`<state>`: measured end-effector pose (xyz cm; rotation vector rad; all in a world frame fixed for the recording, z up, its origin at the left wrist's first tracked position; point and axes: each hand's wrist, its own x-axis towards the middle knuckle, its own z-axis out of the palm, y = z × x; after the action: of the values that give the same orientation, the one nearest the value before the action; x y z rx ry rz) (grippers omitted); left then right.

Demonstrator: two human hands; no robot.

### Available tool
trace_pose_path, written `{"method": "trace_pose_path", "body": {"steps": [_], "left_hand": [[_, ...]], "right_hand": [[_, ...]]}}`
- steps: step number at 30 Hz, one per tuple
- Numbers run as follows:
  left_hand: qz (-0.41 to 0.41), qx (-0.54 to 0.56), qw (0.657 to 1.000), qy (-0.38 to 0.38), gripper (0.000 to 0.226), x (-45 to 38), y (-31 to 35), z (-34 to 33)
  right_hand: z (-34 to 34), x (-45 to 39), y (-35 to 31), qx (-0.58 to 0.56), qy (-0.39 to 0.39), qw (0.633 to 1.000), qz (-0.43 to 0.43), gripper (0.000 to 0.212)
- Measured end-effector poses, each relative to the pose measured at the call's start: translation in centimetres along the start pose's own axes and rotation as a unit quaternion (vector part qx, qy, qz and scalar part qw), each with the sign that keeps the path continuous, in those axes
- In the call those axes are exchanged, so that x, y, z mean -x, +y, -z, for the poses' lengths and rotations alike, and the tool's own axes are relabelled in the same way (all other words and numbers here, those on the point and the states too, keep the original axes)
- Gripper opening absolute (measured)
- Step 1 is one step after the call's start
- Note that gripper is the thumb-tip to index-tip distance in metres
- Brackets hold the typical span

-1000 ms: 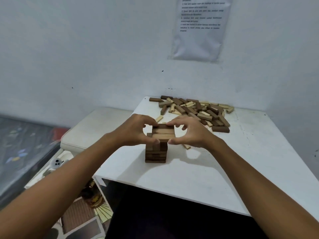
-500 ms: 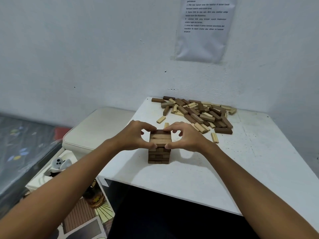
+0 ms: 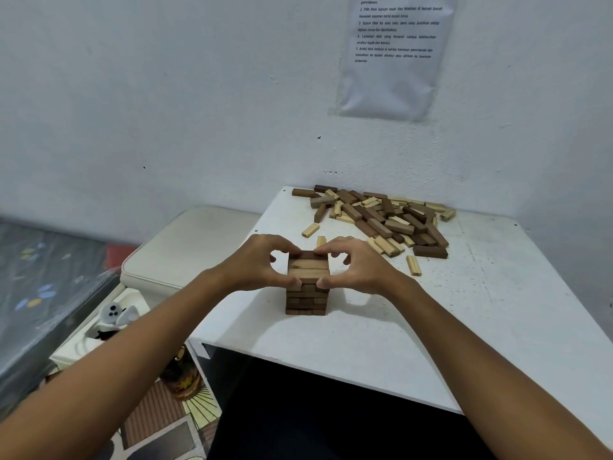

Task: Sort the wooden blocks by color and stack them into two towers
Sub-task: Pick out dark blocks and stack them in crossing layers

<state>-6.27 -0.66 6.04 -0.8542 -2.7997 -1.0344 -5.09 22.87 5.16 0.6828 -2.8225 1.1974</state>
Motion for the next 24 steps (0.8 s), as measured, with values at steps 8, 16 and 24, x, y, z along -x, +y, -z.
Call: {"method": "trace_pose_path", "body": {"steps": [8, 16, 24], "left_hand": [[-0.003, 0.001, 1.000, -0.005, 0.057, 0.12, -0.14, -0.05], [-0.001, 0.009, 1.000, -0.001, 0.057, 0.29, -0.21, -0.03], [-0.009, 0.033, 0.999, -0.005, 0.069, 0.53, 0.18, 0.45]], "right_hand": [[0.02, 0.10, 0.37, -0.010, 0.004, 1.000, -0.014, 0.061], [0.03, 0.21, 0.33, -0.023, 0.002, 1.000, -0.019, 0.067], [0.35, 0.53, -0.03, -0.052, 0.012, 0.999, -0.012, 0.057]]}}
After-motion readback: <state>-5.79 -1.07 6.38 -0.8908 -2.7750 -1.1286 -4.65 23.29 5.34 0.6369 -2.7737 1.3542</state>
